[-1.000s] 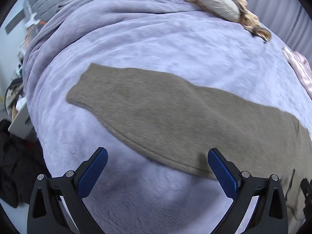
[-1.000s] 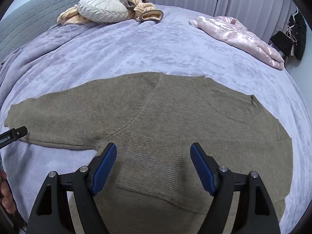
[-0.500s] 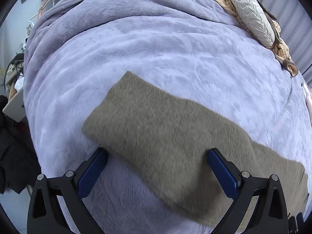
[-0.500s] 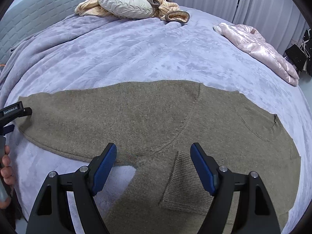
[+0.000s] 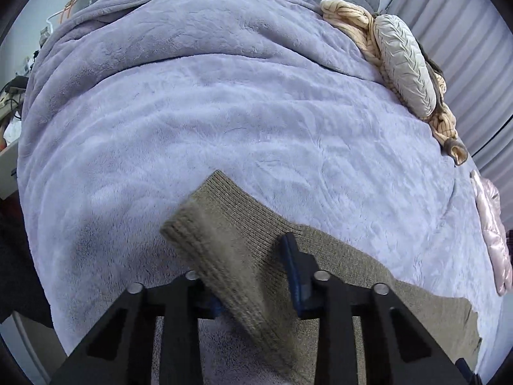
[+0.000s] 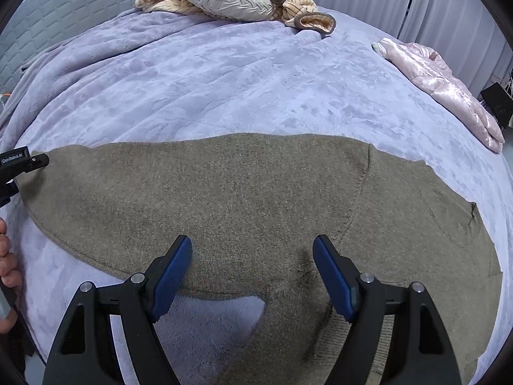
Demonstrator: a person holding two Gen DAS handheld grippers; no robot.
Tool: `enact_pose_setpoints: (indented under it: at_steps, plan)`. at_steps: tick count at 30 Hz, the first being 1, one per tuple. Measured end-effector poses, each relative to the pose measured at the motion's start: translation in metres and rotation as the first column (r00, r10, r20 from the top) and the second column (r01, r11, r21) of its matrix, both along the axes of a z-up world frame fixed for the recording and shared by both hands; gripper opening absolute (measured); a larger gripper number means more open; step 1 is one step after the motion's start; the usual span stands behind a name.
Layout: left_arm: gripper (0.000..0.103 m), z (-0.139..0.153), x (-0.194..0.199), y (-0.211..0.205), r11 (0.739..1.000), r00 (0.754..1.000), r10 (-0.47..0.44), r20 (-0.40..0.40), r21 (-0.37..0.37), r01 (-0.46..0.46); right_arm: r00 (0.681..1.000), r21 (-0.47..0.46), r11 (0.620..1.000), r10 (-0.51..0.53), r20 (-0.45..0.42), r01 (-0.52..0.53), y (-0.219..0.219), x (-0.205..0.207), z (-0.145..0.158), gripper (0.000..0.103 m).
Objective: Fold small clothes
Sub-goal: 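Lift the held sleeve and fold it across the sweater body with the left tool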
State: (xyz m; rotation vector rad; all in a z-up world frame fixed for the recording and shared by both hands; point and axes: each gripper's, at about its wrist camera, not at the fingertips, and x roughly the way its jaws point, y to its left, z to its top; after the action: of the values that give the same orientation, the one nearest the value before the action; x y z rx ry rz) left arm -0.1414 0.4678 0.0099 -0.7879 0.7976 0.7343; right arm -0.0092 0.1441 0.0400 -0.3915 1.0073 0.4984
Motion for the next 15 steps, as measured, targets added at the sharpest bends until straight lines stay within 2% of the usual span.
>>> enact_pose_setpoints:
  at_steps: [1, 5, 11, 15]
  plan:
    - [0.014, 0.0, -0.001, 0.001, 1.0, 1.0, -0.002, 0.014, -0.01, 0.002, 1.0, -0.002, 1.0, -0.003, -0.002, 0.003, 0.002, 0.001, -0.001, 0.081]
    - [0.008, 0.003, -0.008, -0.001, 1.0, 0.998, -0.012, 0.059, -0.013, 0.012, 1.0, -0.004, 1.0, -0.007, -0.01, 0.007, 0.009, 0.0, -0.005, 0.081]
    - [0.008, 0.014, -0.02, -0.004, 1.0, 0.993, -0.025, 0.113, -0.01, 0.027, 1.0, -0.026, 1.0, -0.008, 0.005, 0.008, 0.023, -0.002, -0.01, 0.081]
    - [0.008, 0.027, -0.024, -0.012, 0.998, 0.991, -0.056, 0.123, 0.019, 0.054, 0.998, -0.032, 0.998, -0.055, 0.011, 0.055, 0.032, 0.006, -0.014, 0.081]
